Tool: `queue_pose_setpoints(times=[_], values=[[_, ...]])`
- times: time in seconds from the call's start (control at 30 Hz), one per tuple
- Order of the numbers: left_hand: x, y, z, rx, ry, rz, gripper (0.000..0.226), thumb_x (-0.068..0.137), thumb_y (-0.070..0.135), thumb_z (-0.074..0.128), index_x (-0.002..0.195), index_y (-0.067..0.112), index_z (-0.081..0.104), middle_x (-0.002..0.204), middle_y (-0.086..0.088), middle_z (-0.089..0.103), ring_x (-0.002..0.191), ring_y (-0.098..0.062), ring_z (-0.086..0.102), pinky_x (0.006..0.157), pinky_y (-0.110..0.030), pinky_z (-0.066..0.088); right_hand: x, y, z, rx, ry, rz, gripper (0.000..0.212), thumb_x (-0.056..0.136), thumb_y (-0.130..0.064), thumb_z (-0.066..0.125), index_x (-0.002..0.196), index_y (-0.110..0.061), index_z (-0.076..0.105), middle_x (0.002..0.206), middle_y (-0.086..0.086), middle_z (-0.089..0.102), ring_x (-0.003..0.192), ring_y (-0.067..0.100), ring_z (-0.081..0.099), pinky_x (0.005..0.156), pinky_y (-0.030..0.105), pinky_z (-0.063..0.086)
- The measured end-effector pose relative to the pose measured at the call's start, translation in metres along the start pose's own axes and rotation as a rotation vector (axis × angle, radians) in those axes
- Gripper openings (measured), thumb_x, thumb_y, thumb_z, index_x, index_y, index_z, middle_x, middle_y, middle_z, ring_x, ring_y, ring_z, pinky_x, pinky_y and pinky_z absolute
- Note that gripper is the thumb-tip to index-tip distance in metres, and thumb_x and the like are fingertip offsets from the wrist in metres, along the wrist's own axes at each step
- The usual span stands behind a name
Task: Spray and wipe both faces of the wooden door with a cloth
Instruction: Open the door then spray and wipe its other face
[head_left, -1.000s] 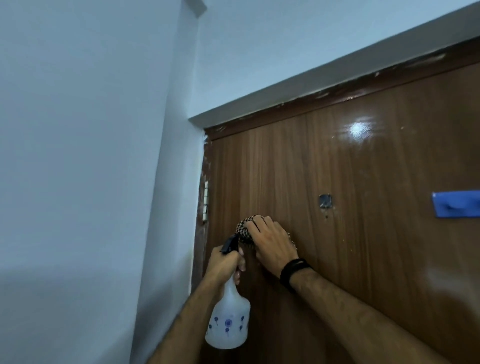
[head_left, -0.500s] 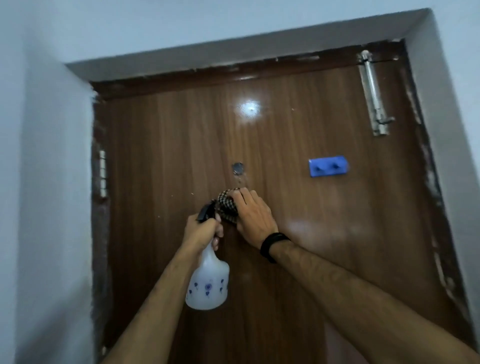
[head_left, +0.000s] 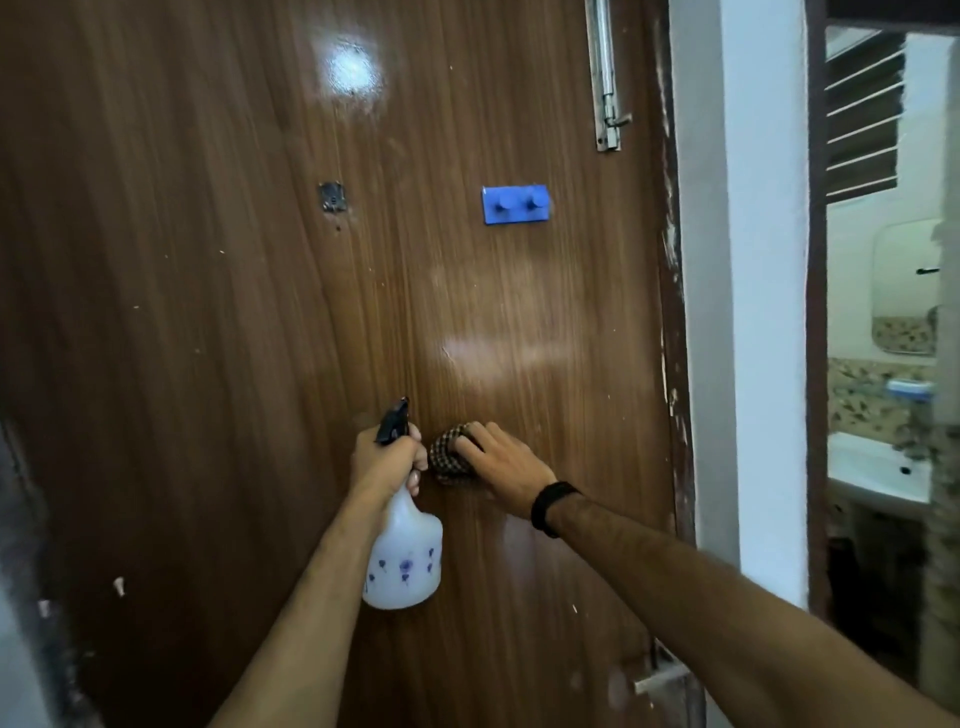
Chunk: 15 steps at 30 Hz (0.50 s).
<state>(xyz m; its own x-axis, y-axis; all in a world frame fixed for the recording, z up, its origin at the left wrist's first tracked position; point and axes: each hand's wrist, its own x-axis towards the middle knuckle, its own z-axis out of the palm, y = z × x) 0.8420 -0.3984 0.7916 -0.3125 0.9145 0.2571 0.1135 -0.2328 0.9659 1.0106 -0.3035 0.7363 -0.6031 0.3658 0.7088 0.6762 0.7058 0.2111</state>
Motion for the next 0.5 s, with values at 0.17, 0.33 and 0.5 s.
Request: queue_pose_setpoints(times=[0.17, 0.33, 0.5], values=[[-0.011, -0.028, 0.015, 0.030, -0.030, -0.038, 0.027, 0.074, -0.012, 0.053, 0.079, 0.013, 0.064, 0.065, -0.011, 0.056, 0.044, -0.019, 0.042, 0.048, -0.028, 0.040, -0.034, 0.025, -0.008, 0.074, 0.094, 0.294, 0.046, 0.081, -0.002, 0.069, 0.122, -0.007, 0.048, 0.121, 0.013, 0.049, 0.100, 0.029, 0.049, 0.077, 0.044, 0.053], [-0.023, -0.055, 0.051, 0.066, -0.038, -0.072, 0.028, 0.073, -0.013, 0.051, 0.076, 0.012, 0.062, 0.060, -0.010, 0.056, 0.040, -0.019, 0.042, 0.047, -0.028, 0.039, -0.072, 0.053, 0.000, 0.116, 0.091, 0.537, 0.047, 0.088, -0.004, 0.063, 0.129, -0.012, 0.041, 0.125, 0.009, 0.042, 0.109, 0.029, 0.045, 0.076, 0.046, 0.055], [-0.045, -0.079, 0.083, 0.126, -0.070, -0.112, 0.026, 0.073, -0.013, 0.051, 0.075, 0.011, 0.060, 0.055, -0.011, 0.055, 0.038, -0.022, 0.040, 0.047, -0.028, 0.038, -0.125, 0.052, 0.028, 0.139, -0.024, 0.477, 0.049, 0.087, -0.005, 0.064, 0.127, -0.017, 0.038, 0.128, 0.007, 0.038, 0.111, 0.029, 0.042, 0.074, 0.052, 0.053]])
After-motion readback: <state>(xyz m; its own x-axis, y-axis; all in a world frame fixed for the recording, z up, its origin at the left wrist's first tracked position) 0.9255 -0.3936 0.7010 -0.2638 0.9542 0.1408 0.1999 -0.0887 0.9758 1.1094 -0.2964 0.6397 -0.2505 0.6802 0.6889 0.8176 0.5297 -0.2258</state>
